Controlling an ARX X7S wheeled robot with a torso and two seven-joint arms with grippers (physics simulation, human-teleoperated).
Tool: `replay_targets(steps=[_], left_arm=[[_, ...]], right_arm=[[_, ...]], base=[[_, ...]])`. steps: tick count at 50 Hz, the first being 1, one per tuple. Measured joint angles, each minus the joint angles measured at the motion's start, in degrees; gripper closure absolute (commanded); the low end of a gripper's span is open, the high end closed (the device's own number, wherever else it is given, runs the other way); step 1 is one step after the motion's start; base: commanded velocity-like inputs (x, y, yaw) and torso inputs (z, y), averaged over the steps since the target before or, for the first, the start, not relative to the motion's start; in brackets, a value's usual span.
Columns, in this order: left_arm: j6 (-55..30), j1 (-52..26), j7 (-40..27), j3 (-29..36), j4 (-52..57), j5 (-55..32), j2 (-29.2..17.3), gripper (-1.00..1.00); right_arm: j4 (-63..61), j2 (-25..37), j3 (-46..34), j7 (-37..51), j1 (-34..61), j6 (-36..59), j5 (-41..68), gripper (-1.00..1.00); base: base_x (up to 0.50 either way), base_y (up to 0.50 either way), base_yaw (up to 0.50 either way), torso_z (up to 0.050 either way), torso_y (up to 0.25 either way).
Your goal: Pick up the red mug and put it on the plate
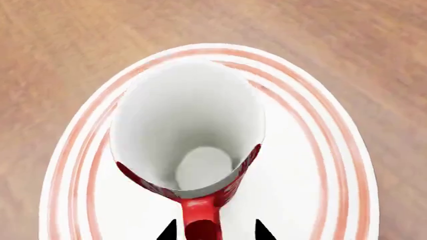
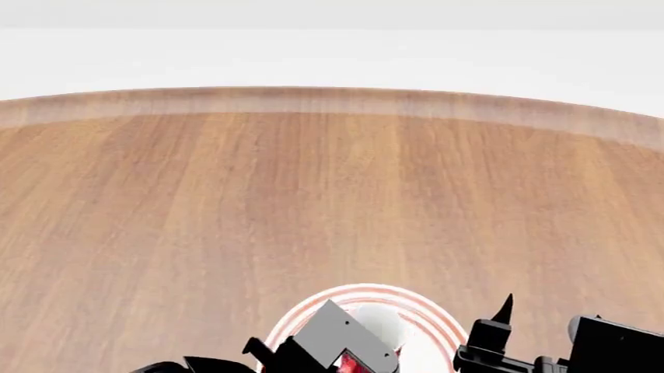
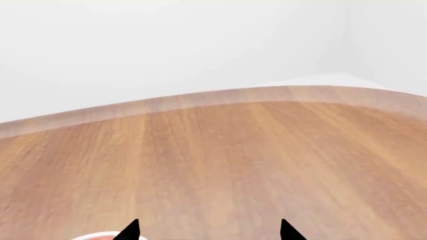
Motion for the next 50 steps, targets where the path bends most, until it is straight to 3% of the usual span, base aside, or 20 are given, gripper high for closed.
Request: replay_targets(steps=[33, 39, 50], left_arm=[[-1.69, -1.46, 0.11, 1.2, 0.2, -0.84, -0.3, -1.0], [-3.71, -3.23, -0.99, 0.81, 9.14, -2.21, -5.07, -1.0], [-7.2, -5.69, -7.66, -1.72, 31.56, -7.84, -18.63, -1.0]], right_arm=[[0.74, 0.27, -0.67, 0.4, 0.2, -0.4, 0.5, -1.0], [1.5, 0.24, -0.83, 0.33, 0.32, -0.8, 0.48, -1.0], [2.28, 0.17, -1.33, 0.5, 0.62, -1.0, 0.39, -1.0]], base=[[0.0, 0.0, 0.0, 0.0, 0.0], [0.0, 0.0, 0.0, 0.0, 0.0], [0.0, 0.0, 0.0, 0.0, 0.0]])
